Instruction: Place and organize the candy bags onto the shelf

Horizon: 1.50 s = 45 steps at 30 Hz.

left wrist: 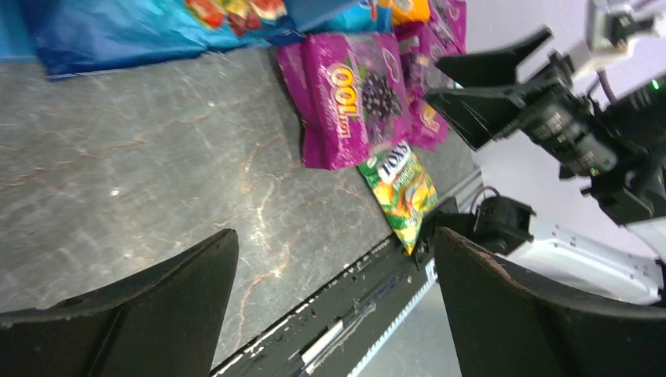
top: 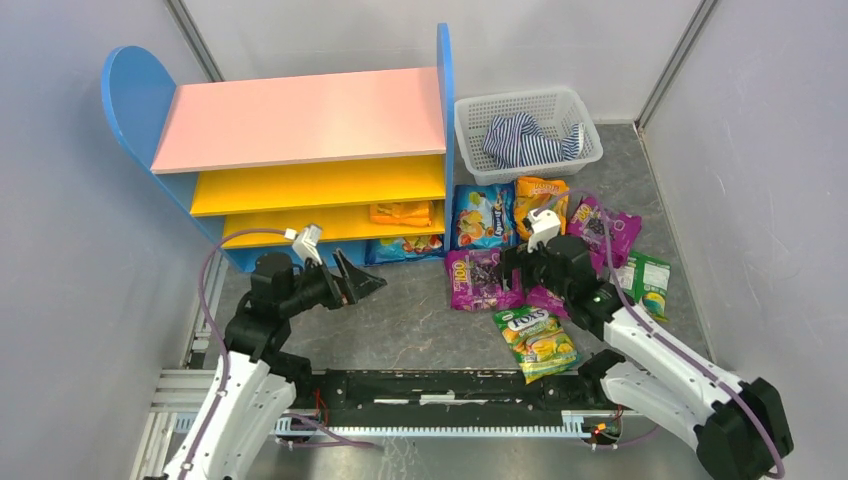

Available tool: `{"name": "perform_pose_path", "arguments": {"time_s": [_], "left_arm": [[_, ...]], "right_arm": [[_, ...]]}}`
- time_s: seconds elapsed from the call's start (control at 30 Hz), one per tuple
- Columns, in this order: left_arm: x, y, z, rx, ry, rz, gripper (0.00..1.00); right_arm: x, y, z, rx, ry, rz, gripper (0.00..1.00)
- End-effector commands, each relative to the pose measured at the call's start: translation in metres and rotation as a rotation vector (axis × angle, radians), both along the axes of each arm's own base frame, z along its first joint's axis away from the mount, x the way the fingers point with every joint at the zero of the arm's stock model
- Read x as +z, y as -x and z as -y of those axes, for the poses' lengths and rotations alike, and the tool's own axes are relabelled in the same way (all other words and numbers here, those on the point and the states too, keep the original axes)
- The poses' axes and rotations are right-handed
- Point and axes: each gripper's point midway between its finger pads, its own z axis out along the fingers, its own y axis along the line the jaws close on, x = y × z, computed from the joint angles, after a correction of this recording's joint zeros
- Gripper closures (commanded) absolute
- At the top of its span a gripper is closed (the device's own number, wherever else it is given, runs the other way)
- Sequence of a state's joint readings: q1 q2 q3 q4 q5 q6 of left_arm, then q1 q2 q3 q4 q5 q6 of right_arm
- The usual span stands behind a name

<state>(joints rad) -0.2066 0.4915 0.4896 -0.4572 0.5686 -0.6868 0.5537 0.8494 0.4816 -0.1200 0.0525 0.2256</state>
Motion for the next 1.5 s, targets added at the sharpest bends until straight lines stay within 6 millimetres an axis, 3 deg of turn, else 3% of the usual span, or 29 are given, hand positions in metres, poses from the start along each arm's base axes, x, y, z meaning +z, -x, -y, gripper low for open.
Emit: {"name": "perform_pose_path", "arguments": {"time_s": [0.0, 0.2, 0.37, 0.5, 0.77, 1.0, 1.13, 1.3, 1.47], "left_arm": [[0.005, 0.004, 0.030, -0.079, 0.059, 0.008, 0.00], [-0.013, 0.021, 0.084, -0.158, 0.023, -0.007, 0.00], [-0.030, 0.022, 0.104, -0.168, 0.024, -0.022, 0.00], [-0.045, 0.024, 0.112, -0.188, -0.009, -0.055, 0.00], [-0.054, 0.021, 0.107, -0.144, -0.030, -0.074, 0.00], [-0.055, 0.017, 0.080, -0.047, -0.124, -0.069, 0.00], [-0.061, 0.019, 0.068, 0.011, -0.118, -0.094, 0.00], [-0.070, 0.021, 0.063, 0.034, -0.116, -0.119, 0.00], [-0.087, 0.022, 0.064, 0.042, -0.158, -0.177, 0.00]], "right_arm": [[-0.004, -0.001, -0.026, 0.088, -0.112, -0.065, 0.02], [-0.024, -0.006, -0.025, 0.156, -0.240, -0.173, 0.02], [-0.038, -0.003, -0.028, 0.199, -0.267, -0.207, 0.03], [-0.052, 0.003, -0.036, 0.259, -0.281, -0.248, 0.16], [-0.071, 0.026, -0.043, 0.338, -0.238, -0.289, 0.35], [-0.084, 0.057, -0.068, 0.448, -0.146, -0.286, 0.41], [-0.083, 0.074, -0.089, 0.548, -0.130, -0.255, 0.42], [-0.077, 0.080, -0.117, 0.644, -0.121, -0.239, 0.41], [-0.076, 0.069, -0.118, 0.606, -0.040, -0.249, 0.37]]}}
